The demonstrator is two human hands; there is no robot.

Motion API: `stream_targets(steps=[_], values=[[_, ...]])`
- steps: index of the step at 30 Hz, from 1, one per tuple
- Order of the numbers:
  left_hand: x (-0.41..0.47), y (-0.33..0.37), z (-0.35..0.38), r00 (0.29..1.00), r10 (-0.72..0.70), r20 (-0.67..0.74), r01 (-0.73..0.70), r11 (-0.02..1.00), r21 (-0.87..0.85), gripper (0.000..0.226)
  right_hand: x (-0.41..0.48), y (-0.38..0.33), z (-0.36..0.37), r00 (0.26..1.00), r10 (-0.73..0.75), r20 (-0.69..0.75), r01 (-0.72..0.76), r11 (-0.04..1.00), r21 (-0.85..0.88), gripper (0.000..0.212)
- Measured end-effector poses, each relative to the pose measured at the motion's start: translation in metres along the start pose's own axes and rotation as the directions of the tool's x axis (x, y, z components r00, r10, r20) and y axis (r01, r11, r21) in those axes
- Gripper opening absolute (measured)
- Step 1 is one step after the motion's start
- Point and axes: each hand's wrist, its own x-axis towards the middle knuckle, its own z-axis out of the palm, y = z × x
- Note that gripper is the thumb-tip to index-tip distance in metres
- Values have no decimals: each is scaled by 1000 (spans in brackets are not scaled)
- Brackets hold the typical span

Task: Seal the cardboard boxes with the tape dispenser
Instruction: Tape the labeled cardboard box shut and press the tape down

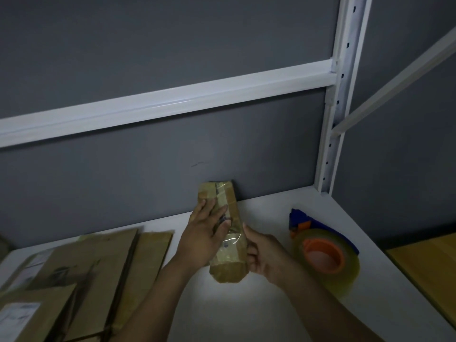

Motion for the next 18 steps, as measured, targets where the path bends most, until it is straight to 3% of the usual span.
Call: stream_targets(steps=[3,5,6,7,9,11,13,16,18], values=[[-2,0,0,1000,-2,-6,2,999,-38,59,2,6,1,993,15,-121,-35,986,-164,36],[-1,0,1,999,-27,-24,25,994,-105,51,1,6,3,955,-212,-209,118,914,-389,20],[1,1,2,999,-43,-27,38,988,-147,44,0,4,2,894,-395,-211,261,843,-471,22],[1,2,2,998,-45,-40,36,980,-193,38,-1,1,1,821,-554,-137,421,750,-509,30],[0,0,-1,996,18,-86,-42,959,-279,28,-5,-3,0,708,-698,109,636,563,-527,41],[-5,-6,-9,993,37,-116,-79,922,-379,33,-8,-5,-4,684,-652,327,704,473,-530,47],[-10,-21,-19,999,-13,-46,-12,871,-491,32,-5,-13,-15,681,-585,440,706,365,-606,53],[-15,-47,-35,988,138,63,-86,855,-512,38,2,-33,-33,672,-502,544,641,28,-767,63],[-14,-57,-43,966,188,177,-76,863,-500,28,8,-41,-40,629,-477,614,661,-87,-745,63]])
